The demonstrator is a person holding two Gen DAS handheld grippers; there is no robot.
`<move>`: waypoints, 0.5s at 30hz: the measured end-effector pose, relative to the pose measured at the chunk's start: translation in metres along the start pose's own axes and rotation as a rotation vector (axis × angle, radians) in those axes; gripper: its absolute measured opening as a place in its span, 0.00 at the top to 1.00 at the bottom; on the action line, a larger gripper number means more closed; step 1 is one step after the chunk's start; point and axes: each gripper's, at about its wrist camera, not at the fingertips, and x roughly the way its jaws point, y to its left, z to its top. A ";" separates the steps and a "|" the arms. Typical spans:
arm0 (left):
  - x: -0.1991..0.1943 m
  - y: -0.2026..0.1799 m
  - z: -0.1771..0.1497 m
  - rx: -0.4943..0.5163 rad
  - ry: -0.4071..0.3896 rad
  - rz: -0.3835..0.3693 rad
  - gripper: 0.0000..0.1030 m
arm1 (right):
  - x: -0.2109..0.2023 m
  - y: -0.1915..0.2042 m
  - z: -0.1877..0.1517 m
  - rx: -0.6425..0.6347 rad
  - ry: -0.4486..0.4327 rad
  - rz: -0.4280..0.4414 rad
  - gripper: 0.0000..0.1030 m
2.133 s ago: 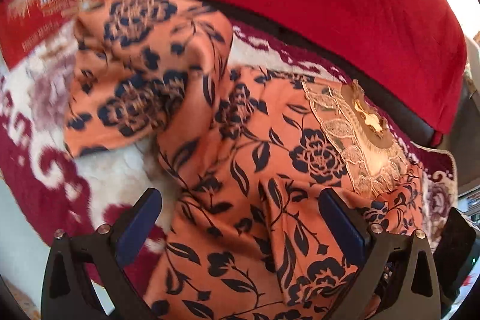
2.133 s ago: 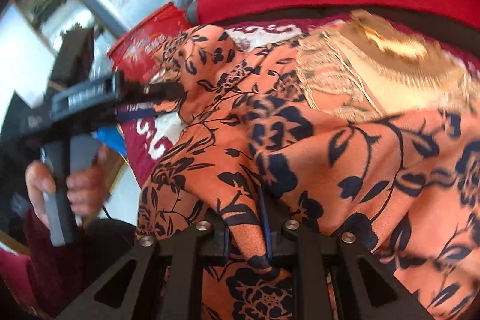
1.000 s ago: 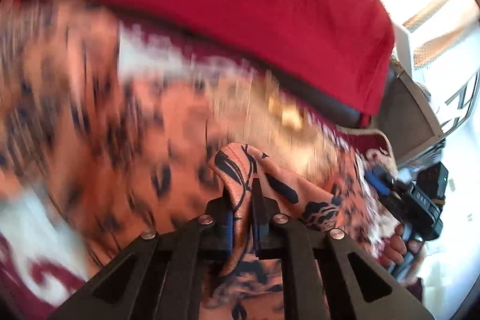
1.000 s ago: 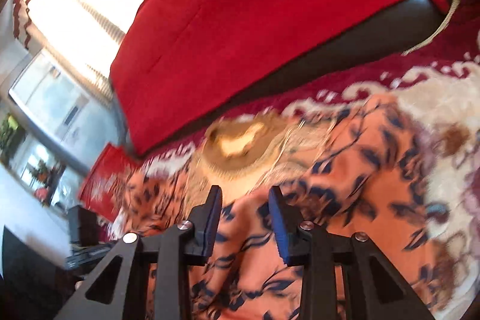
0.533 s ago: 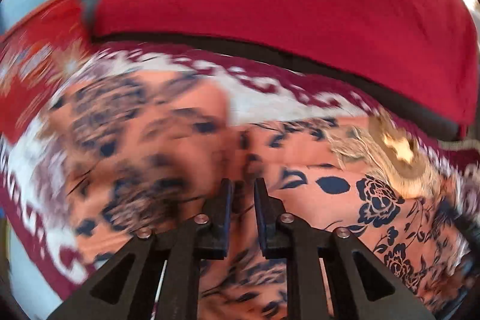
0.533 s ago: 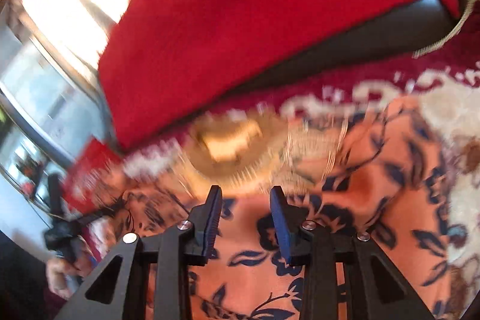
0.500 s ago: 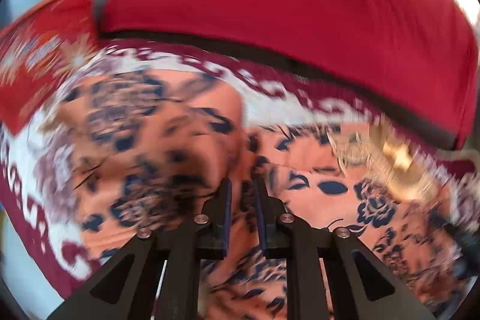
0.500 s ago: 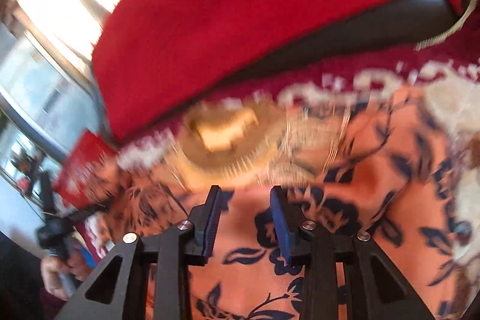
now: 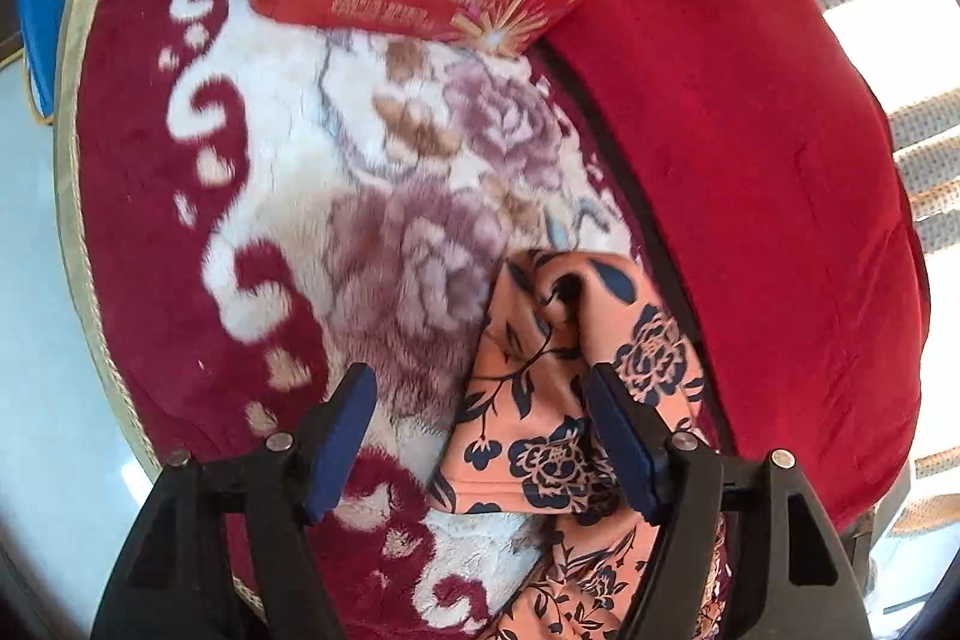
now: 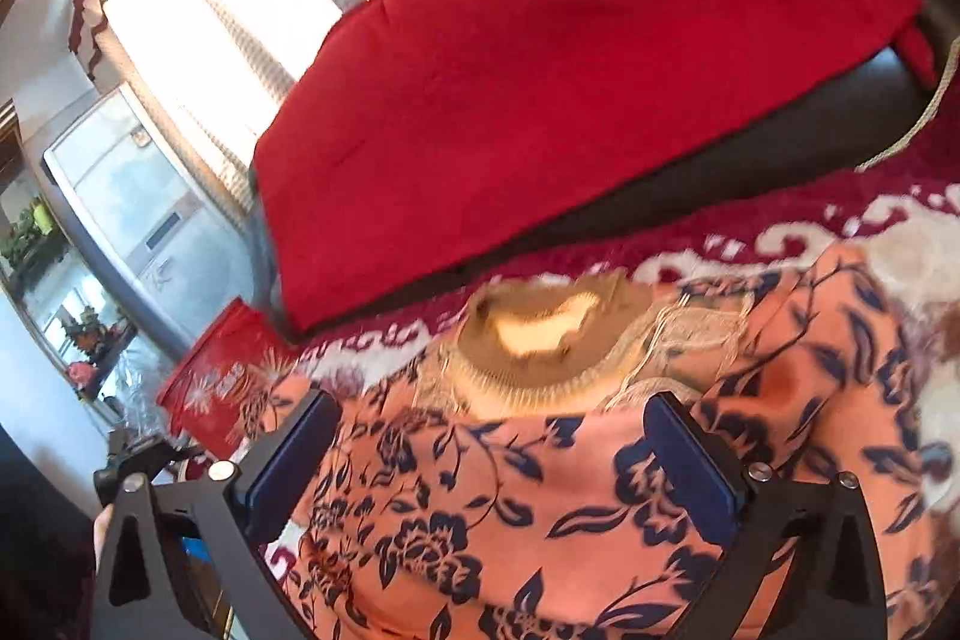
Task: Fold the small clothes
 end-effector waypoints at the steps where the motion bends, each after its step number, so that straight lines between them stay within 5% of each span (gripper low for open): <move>1: 0.004 -0.004 -0.006 0.048 0.013 0.021 0.29 | 0.001 0.003 -0.002 -0.018 0.007 -0.005 0.02; 7: 0.041 -0.002 -0.049 0.068 0.152 0.007 0.30 | 0.008 0.011 -0.007 -0.058 0.025 -0.006 0.09; 11: 0.048 -0.012 -0.048 0.122 0.063 0.001 0.34 | 0.013 0.009 -0.009 -0.062 0.028 -0.012 0.10; 13: 0.052 -0.016 -0.047 0.144 0.055 0.028 0.79 | 0.010 0.008 -0.009 -0.064 0.028 -0.012 0.13; 14: 0.053 -0.019 -0.046 0.171 0.065 0.029 0.94 | 0.009 0.007 -0.009 -0.066 0.028 -0.015 0.15; 15: 0.054 -0.022 -0.046 0.187 0.069 0.026 0.95 | 0.009 0.006 -0.009 -0.066 0.029 -0.018 0.22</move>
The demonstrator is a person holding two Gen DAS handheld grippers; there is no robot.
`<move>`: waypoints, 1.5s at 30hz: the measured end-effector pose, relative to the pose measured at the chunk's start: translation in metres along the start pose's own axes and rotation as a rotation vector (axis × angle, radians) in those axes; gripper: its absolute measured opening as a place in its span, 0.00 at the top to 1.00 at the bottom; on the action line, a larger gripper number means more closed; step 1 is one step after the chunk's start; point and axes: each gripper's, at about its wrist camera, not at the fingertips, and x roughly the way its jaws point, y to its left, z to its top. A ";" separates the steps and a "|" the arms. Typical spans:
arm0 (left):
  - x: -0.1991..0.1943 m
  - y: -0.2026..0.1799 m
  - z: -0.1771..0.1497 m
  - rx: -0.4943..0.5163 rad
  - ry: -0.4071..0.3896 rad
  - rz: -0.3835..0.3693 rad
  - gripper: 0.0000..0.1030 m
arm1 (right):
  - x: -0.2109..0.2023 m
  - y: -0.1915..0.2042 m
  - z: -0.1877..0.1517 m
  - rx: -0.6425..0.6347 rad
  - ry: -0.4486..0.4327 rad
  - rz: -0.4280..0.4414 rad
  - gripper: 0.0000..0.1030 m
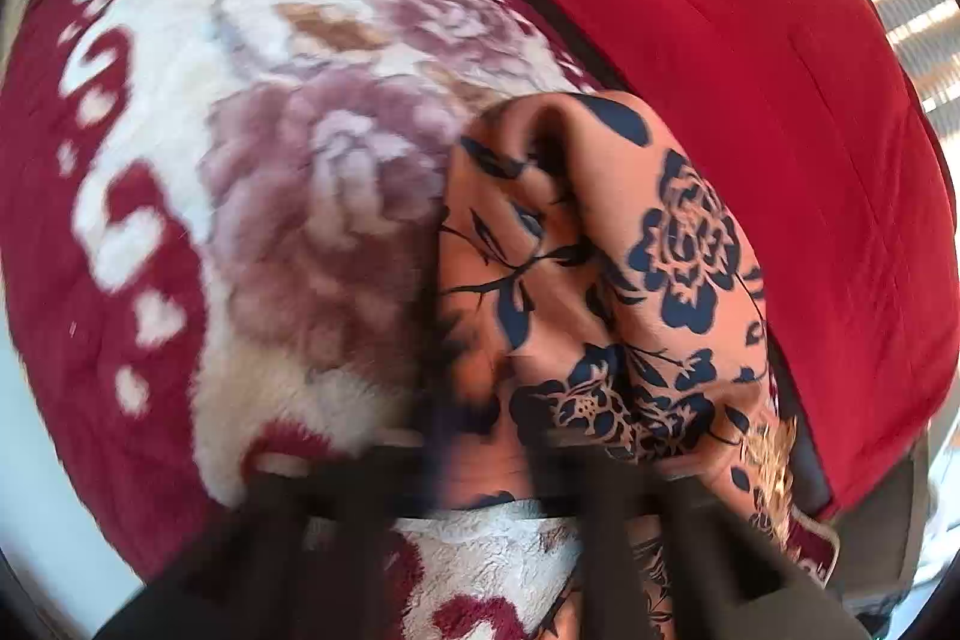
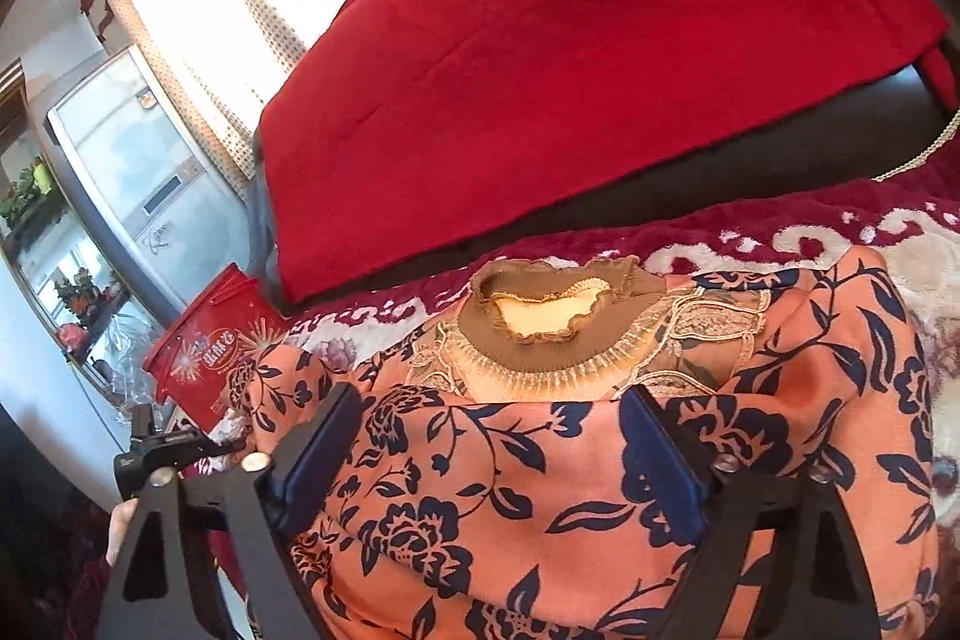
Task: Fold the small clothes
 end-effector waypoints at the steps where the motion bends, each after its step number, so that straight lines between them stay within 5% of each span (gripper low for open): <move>1: -0.005 -0.004 0.002 0.023 -0.012 -0.003 0.95 | -0.001 -0.002 0.000 0.004 0.001 -0.001 0.27; 6: -0.075 -0.062 0.023 0.224 -0.176 0.026 0.96 | -0.009 -0.014 0.006 0.045 -0.037 -0.023 0.27; 10: -0.152 -0.158 0.030 0.458 -0.266 -0.062 0.96 | -0.022 -0.019 0.012 0.062 -0.088 -0.042 0.27; 14: -0.198 -0.266 0.003 0.701 -0.224 -0.178 0.96 | -0.036 -0.032 0.021 0.108 -0.142 -0.065 0.27; 19: -0.208 -0.320 -0.036 0.851 -0.217 -0.152 0.95 | -0.052 -0.054 0.027 0.180 -0.157 -0.057 0.27; 20: -0.202 -0.311 -0.035 0.837 -0.224 -0.116 0.93 | -0.052 -0.057 0.027 0.189 -0.142 -0.053 0.27; 21: -0.202 -0.304 -0.038 0.825 -0.225 -0.087 0.80 | -0.051 -0.061 0.028 0.196 -0.125 -0.046 0.27; 22: -0.194 -0.285 -0.036 0.791 -0.220 -0.033 0.53 | -0.050 -0.064 0.028 0.206 -0.107 -0.038 0.27; 24: -0.178 -0.240 -0.027 0.697 -0.228 0.068 0.29 | -0.050 -0.069 0.028 0.236 -0.094 -0.026 0.27; 27: -0.146 -0.138 -0.004 0.507 -0.211 0.244 0.29 | -0.050 -0.072 0.028 0.261 -0.086 -0.024 0.26; 30: -0.117 -0.045 0.012 0.281 -0.169 0.293 0.29 | -0.050 -0.067 0.025 0.241 -0.079 -0.032 0.26; 32: -0.095 0.018 0.014 0.106 -0.114 0.271 0.29 | -0.047 -0.062 0.023 0.224 -0.077 -0.045 0.26; 35: -0.074 0.063 0.009 -0.059 -0.132 0.169 0.30 | -0.040 -0.057 0.019 0.221 -0.071 -0.052 0.26; 41: -0.046 0.071 0.011 -0.133 -0.180 0.058 0.34 | -0.017 -0.044 0.014 0.187 -0.035 -0.074 0.26; 42: -0.047 0.066 0.011 -0.109 -0.191 0.059 0.40 | -0.014 -0.041 0.013 0.174 -0.029 -0.079 0.26; 45: -0.031 0.052 0.020 -0.033 -0.154 0.014 0.94 | -0.004 -0.036 0.013 0.148 -0.018 -0.083 0.26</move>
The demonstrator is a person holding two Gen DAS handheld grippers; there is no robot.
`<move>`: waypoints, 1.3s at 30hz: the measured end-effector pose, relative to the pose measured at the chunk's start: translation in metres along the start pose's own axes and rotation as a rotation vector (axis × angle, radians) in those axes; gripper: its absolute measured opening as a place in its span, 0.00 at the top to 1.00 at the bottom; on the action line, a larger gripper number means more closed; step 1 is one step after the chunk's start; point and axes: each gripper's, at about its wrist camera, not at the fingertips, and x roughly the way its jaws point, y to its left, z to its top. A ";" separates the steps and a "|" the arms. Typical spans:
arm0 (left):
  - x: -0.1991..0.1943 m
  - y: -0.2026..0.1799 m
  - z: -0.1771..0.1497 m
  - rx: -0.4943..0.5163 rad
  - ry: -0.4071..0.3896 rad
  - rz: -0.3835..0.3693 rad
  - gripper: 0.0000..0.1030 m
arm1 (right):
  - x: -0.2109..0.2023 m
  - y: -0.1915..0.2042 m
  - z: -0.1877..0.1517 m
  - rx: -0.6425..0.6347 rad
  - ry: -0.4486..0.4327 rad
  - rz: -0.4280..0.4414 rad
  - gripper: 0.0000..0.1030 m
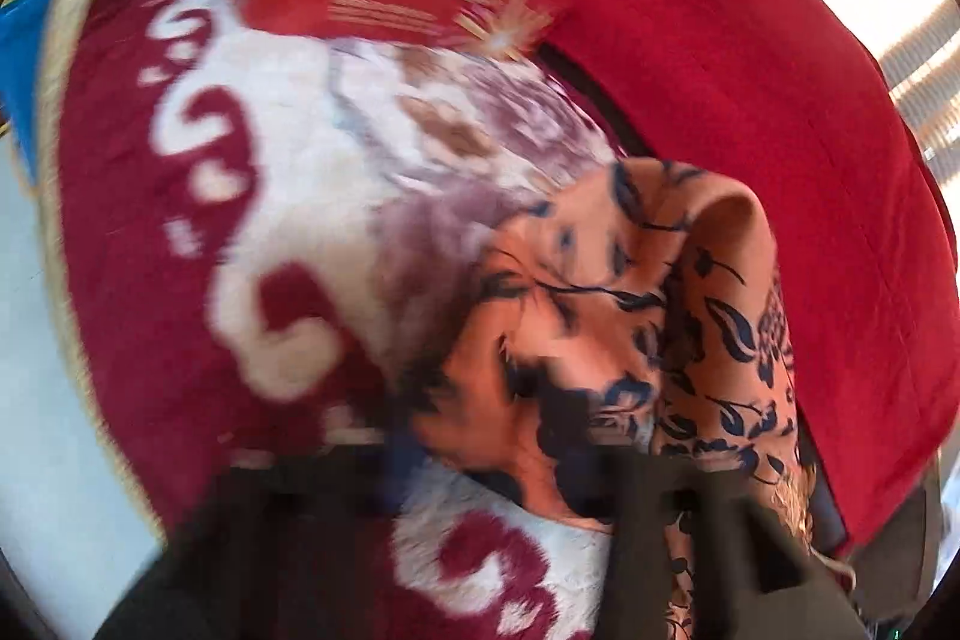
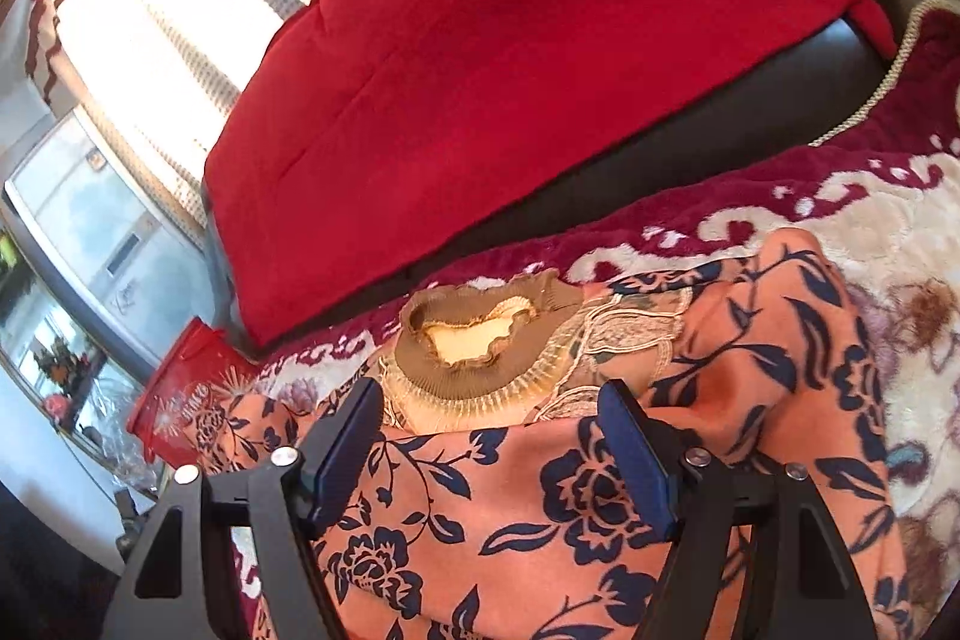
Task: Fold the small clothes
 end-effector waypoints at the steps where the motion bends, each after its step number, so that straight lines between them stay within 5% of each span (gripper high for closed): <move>1: 0.001 -0.003 0.001 0.004 0.013 0.000 0.94 | 0.003 0.001 -0.001 -0.003 0.003 0.001 0.26; 6: -0.034 -0.070 0.007 0.179 0.006 -0.066 0.95 | 0.000 0.005 -0.001 -0.039 -0.014 -0.011 0.26; 12: -0.107 -0.220 -0.010 0.422 0.075 -0.215 0.95 | -0.022 0.007 0.005 -0.065 -0.070 -0.008 0.26; 18: -0.146 -0.376 -0.080 0.606 0.211 -0.429 0.95 | -0.050 -0.005 0.019 -0.027 -0.132 0.009 0.26; 23: -0.118 -0.475 -0.164 0.711 0.360 -0.508 0.94 | -0.072 -0.032 0.031 0.062 -0.175 0.033 0.26; 25: -0.095 -0.498 -0.197 0.738 0.445 -0.484 0.77 | -0.080 -0.047 0.036 0.108 -0.187 0.039 0.26; 27: -0.076 -0.504 -0.213 0.737 0.493 -0.474 0.75 | -0.089 -0.064 0.039 0.167 -0.196 0.049 0.26; 32: -0.064 -0.475 -0.203 0.722 0.386 -0.474 0.56 | -0.100 -0.101 0.047 0.300 -0.180 0.096 0.26; 35: -0.049 -0.435 -0.193 0.745 0.271 -0.380 0.54 | -0.091 -0.104 0.050 0.290 -0.117 0.111 0.25; 39: -0.011 -0.379 -0.191 0.716 0.223 -0.238 0.54 | -0.075 -0.101 0.045 0.280 -0.040 0.090 0.24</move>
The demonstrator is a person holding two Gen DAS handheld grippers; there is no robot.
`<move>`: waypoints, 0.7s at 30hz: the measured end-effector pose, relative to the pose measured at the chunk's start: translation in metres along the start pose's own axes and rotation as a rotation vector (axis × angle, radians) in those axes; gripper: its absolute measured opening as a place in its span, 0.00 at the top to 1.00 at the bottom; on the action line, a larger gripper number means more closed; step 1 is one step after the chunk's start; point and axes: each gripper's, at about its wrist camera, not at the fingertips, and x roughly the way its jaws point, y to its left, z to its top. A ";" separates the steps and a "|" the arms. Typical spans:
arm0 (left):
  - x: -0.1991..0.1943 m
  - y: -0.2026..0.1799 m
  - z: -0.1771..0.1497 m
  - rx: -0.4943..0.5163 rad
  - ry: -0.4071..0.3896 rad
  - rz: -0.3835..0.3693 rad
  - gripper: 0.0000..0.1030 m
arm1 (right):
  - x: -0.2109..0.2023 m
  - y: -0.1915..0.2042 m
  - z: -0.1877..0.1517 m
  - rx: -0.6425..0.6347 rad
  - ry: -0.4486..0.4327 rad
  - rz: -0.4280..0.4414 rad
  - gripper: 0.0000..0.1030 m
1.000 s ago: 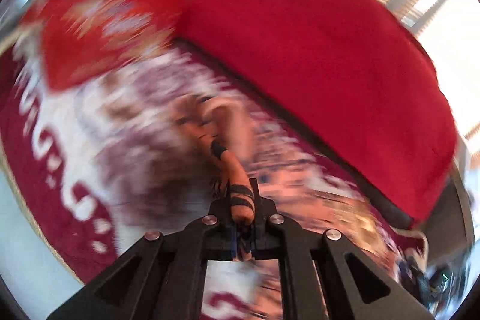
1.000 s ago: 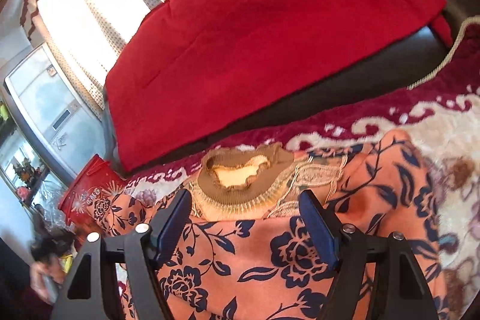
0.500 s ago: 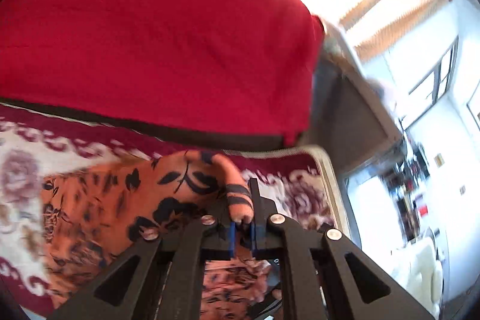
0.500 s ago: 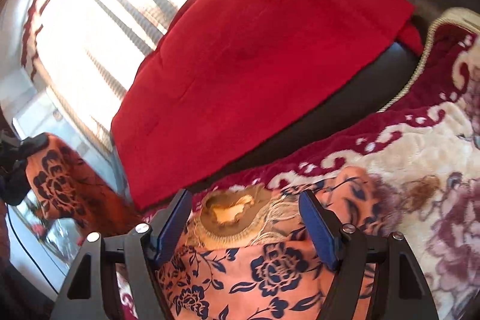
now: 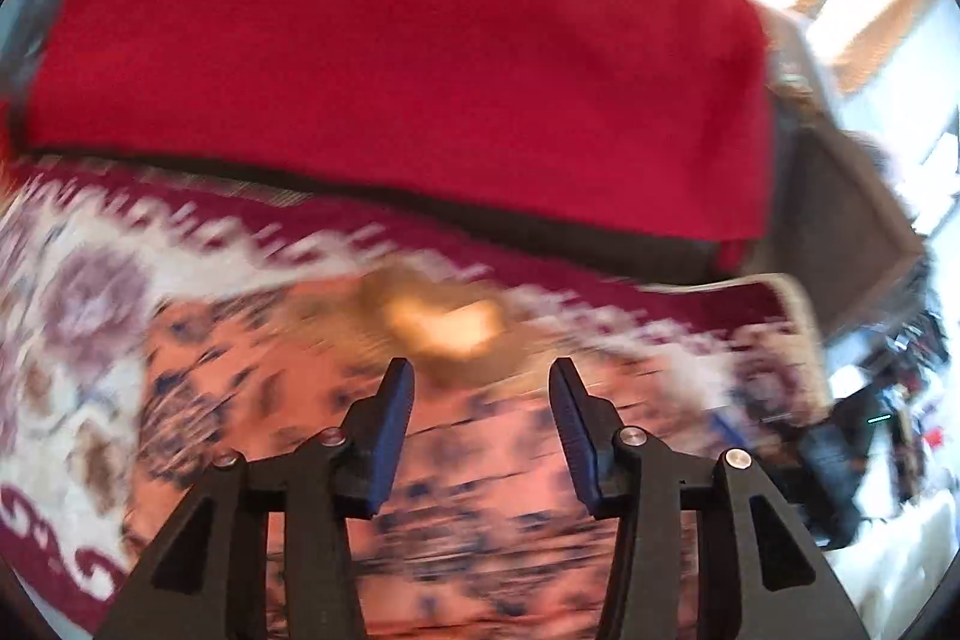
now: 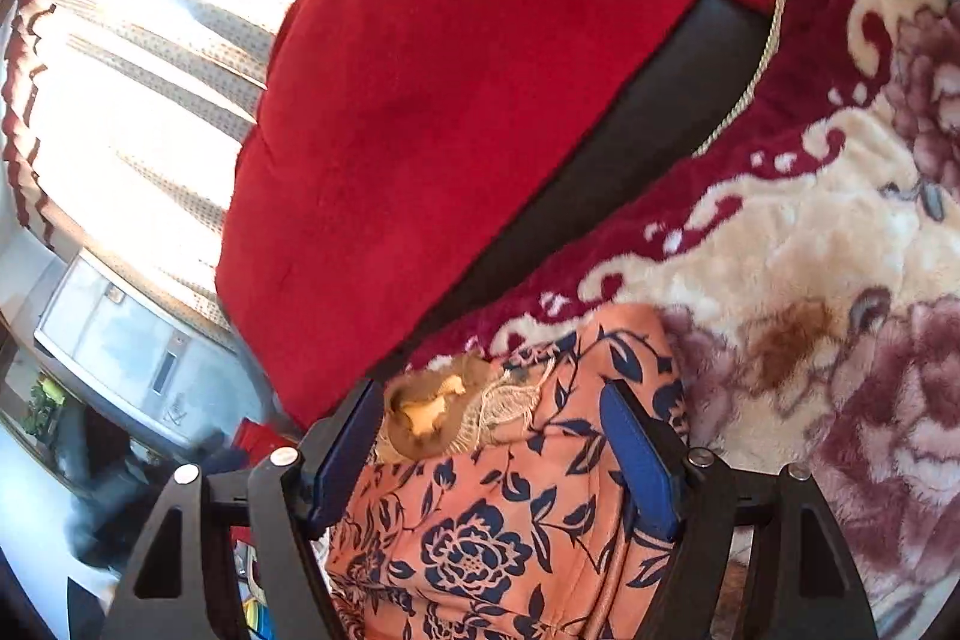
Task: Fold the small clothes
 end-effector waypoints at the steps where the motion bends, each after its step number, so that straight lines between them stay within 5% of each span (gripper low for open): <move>1: 0.007 0.017 -0.010 -0.017 0.002 0.035 0.54 | 0.002 0.000 -0.002 -0.001 0.017 0.016 0.25; 5: 0.040 0.068 -0.040 -0.083 0.045 0.186 0.54 | 0.013 0.026 -0.018 -0.113 0.075 0.058 0.32; 8: 0.062 0.093 -0.057 -0.116 0.057 0.269 0.54 | 0.035 0.048 -0.040 -0.206 0.159 0.056 0.50; 13: 0.067 0.084 -0.071 -0.018 -0.044 0.331 0.47 | 0.096 0.052 -0.083 -0.370 0.370 -0.228 0.61; 16: 0.058 0.082 -0.069 -0.006 -0.067 0.301 0.47 | 0.099 0.065 -0.089 -0.439 0.332 -0.256 0.61; 21: 0.052 0.074 -0.066 0.006 -0.099 0.249 0.40 | 0.090 0.100 -0.100 -0.511 0.245 -0.099 0.61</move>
